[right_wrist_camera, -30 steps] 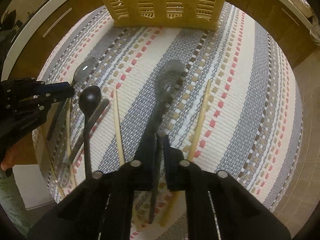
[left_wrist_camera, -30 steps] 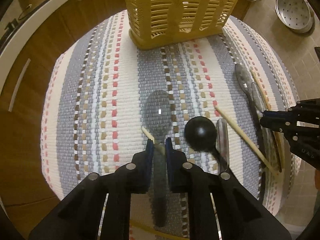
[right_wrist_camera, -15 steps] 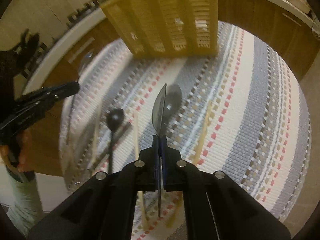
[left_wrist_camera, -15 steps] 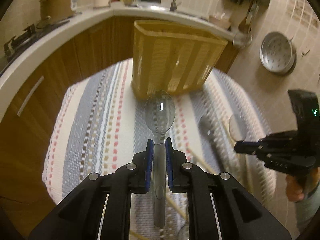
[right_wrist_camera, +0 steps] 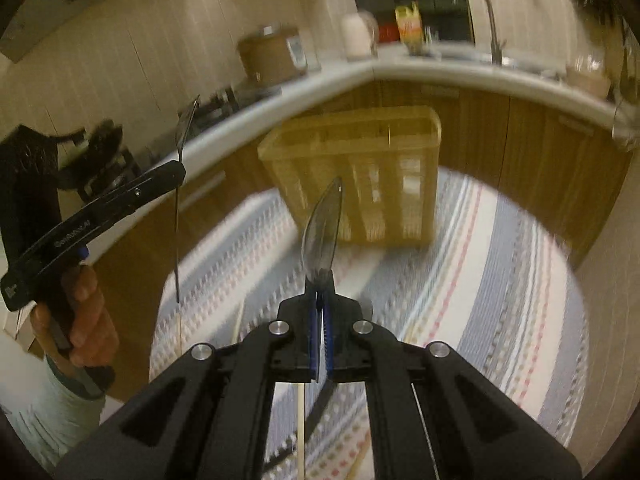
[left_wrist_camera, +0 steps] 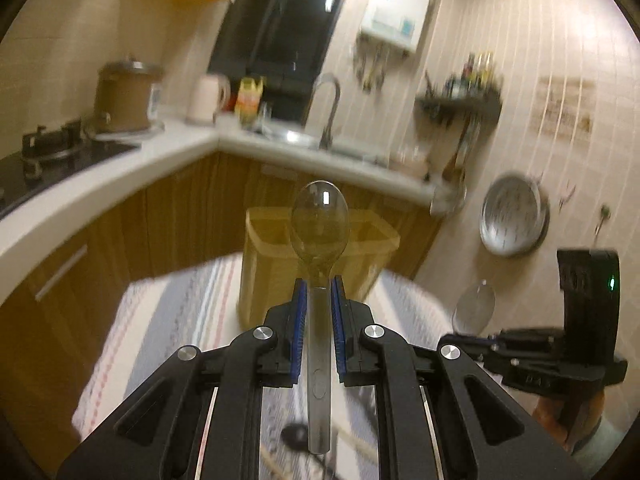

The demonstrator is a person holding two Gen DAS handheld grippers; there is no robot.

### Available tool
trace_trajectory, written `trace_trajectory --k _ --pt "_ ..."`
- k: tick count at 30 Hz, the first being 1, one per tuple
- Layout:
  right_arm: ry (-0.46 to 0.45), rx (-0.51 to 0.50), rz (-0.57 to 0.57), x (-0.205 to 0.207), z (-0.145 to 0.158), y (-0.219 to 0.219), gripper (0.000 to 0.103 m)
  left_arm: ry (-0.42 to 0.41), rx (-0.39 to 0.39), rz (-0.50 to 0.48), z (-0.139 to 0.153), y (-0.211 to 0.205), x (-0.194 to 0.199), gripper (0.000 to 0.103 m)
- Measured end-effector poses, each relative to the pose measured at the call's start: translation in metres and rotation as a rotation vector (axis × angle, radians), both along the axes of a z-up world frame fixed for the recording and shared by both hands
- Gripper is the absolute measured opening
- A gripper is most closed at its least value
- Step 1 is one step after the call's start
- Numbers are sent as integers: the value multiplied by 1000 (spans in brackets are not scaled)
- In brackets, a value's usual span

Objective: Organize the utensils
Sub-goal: 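Carry both spoons over the yellow holder while both tools open to drop them in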

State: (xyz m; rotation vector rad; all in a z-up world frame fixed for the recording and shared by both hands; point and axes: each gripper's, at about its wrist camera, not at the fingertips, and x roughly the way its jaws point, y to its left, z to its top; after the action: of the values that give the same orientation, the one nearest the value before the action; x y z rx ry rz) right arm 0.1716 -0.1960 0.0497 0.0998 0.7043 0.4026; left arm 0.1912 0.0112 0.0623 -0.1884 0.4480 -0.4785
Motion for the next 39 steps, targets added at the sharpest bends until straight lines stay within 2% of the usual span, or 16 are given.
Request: trace_trajectory --k 5,8,12,15,20,24,28,37,38,39 --pt "-135 -24 -48 12 40 2 2 -121 -97 46 24 3 20 10" --pt "-203 -43 -81 23 63 2 2 -144 -153 48 36 2 48 10" --pt "-273 -55 -128 53 88 -5 2 -196 -165 72 48 -9 78 10" --pt "-303 -62 -154 79 95 -11 2 -223 -169 100 47 -15 100 10" --pt "-317 -71 -194 120 83 -19 2 -246 -130 177 30 -21 126 10" --pt "-281 -66 -208 150 62 -24 2 -240 -87 213 9 -25 136 10" --pt "-288 -97 -224 162 45 -24 2 -238 -71 252 -9 -25 139 11" --pt "-211 -107 -200 165 17 -23 2 -198 -20 215 -20 -30 138 11" --pt "-200 -105 -198 163 16 -24 3 -195 -19 206 -19 -28 134 12" --pt "-189 -100 -193 160 15 -25 5 -192 -16 198 -19 -28 131 19"
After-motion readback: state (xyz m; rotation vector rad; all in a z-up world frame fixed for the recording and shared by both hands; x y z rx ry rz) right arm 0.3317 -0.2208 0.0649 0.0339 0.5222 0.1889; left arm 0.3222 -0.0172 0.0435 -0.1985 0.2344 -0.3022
